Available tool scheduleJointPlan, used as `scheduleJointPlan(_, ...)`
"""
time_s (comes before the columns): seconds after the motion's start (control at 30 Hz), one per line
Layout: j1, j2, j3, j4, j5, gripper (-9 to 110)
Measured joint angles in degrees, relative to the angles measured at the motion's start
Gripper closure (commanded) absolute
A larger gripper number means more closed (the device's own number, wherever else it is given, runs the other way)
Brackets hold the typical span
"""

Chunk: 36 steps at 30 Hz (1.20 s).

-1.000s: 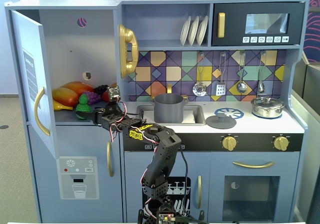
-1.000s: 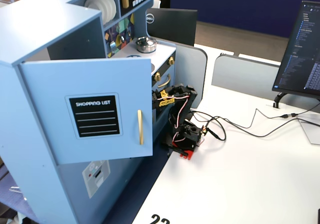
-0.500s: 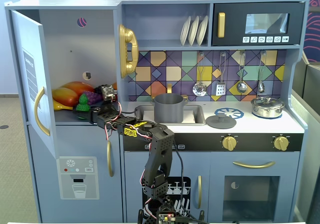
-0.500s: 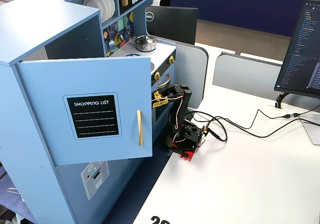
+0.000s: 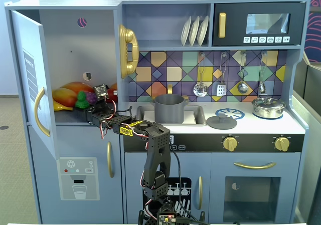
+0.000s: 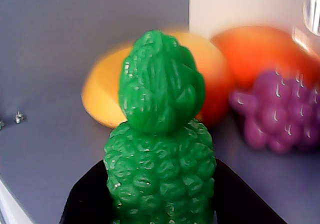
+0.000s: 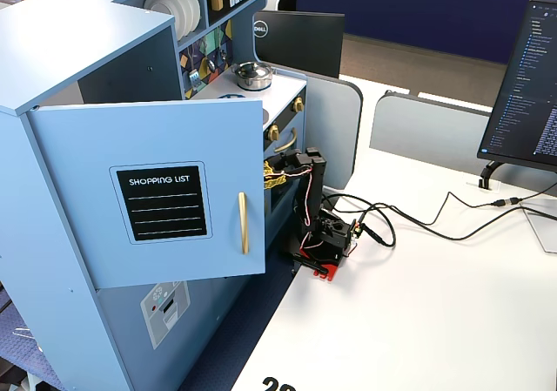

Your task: Pick up the green pineapple from the left cabinet and place it in the gray recipient

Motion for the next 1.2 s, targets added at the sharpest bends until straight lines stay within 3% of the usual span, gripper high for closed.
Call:
scheduleJointPlan(0.33,-8.26,32.34,17.67,2.81,-6.68,102)
scheduleJointPlan(0.5,-6.50,48.08,25.75,2.72,-8.17,102)
scheduleJointPlan(0.83,13.27,63.28,28.04,5.98,-4.22,102)
scheduleJointPlan(1.2,37.44,53.53,14.33,17.75,7.03,102)
